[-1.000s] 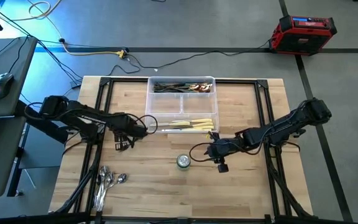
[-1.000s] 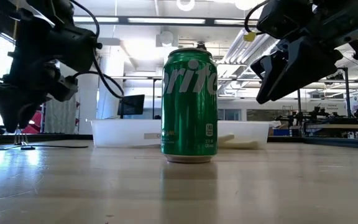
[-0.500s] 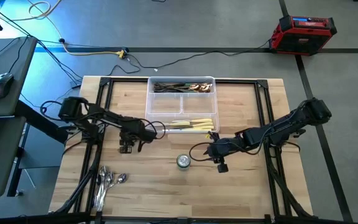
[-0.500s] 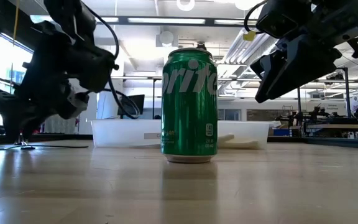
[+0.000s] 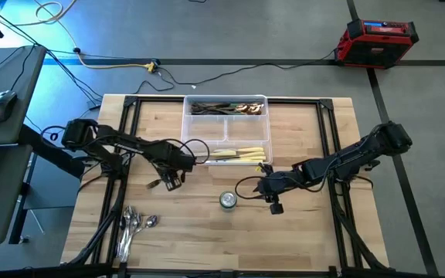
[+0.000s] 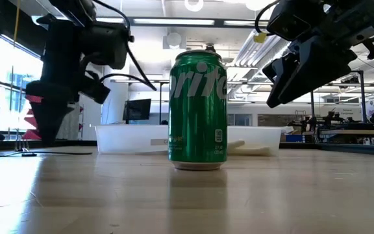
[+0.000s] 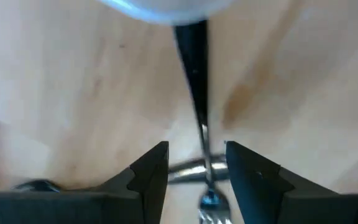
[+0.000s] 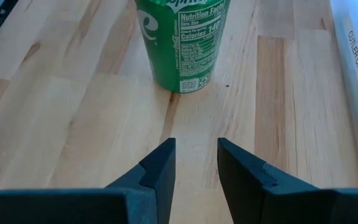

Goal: Sort silverware
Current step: Put the black fork into the silverware tray

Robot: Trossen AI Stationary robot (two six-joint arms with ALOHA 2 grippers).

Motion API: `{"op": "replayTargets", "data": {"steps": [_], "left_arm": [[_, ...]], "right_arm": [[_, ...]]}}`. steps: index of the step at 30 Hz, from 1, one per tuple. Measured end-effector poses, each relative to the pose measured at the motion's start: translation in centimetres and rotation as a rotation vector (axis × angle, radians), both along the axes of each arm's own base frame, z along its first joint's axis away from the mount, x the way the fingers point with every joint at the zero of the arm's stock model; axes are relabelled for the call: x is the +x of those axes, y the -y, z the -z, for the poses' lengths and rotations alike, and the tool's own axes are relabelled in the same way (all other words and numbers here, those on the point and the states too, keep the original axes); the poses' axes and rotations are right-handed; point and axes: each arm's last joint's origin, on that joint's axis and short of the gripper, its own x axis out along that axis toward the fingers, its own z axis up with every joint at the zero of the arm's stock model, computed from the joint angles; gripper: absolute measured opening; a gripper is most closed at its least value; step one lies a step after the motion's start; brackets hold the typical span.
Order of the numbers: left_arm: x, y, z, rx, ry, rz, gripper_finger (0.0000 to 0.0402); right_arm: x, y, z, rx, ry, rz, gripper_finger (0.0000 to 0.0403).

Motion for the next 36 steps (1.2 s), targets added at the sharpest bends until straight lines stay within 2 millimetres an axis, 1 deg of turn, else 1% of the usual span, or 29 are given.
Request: {"op": "replayTargets", "data": {"steps": [5, 8, 11, 16, 18, 20, 24, 25, 27, 29, 32, 34, 36], "left_arm": [[0.2, -0.2, 0.2, 0.065, 0.017, 0.006, 0.0141], [0.2, -0.2, 0.9, 0.033, 0.058, -0.001, 0.0139], [-0.2, -0.2, 1.8, -0.020, 0.074, -0.015, 0.0135], [-1.1, -0.1, 2.6, -0.029, 0.053, -0.048, 0.0123], [-1.2, -0.1, 2.8, -0.049, 0.055, -0.050, 0.0110], [-1.3, 0.0, 3.0, -0.082, 0.066, -0.053, 0.0087], [-1.1, 0.1, 3.1, -0.105, 0.091, -0.087, 0.0020], [-1.1, 0.1, 3.1, -0.109, 0.094, -0.098, 0.0011], [-1.0, 0.2, 3.1, -0.120, 0.096, -0.108, 0.0008], [-0.7, 0.5, 2.8, -0.119, 0.090, -0.097, 0.0005], [-0.1, 1.0, 1.4, -0.131, 0.057, -0.101, 0.0002], [0.2, 1.6, 0.1, -0.165, 0.009, -0.095, 0.0001], [1.1, 1.8, -1.7, -0.168, 0.023, -0.068, 0.0000]], "right_arm": [[-0.1, -0.4, 0.0, 0.000, 0.000, -0.017, 0.0103], [-0.2, -0.6, 0.0, 0.000, 0.000, -0.024, 0.0103], [-0.2, -0.6, 0.0, 0.000, 0.000, -0.024, 0.0103], [-0.2, -0.6, 0.0, -0.001, 0.000, -0.024, 0.0103], [-0.2, -0.6, 0.0, 0.000, 0.001, -0.024, 0.0103], [-0.2, -0.6, 0.0, 0.000, 0.000, -0.024, 0.0103], [-0.2, -0.6, 0.0, -0.001, 0.000, -0.024, 0.0103], [-0.2, -0.6, 0.0, 0.000, 0.000, -0.024, 0.0103], [-0.2, -0.6, 0.0, -0.001, 0.000, -0.024, 0.0103], [-0.2, -0.6, 0.0, 0.000, 0.001, -0.024, 0.0103], [-0.2, -0.6, 0.0, 0.000, 0.001, -0.024, 0.0103], [-0.2, -0.6, 0.0, 0.000, 0.000, -0.024, 0.0103], [-0.2, -0.6, 0.0, -0.001, 0.001, -0.024, 0.0103]]}}
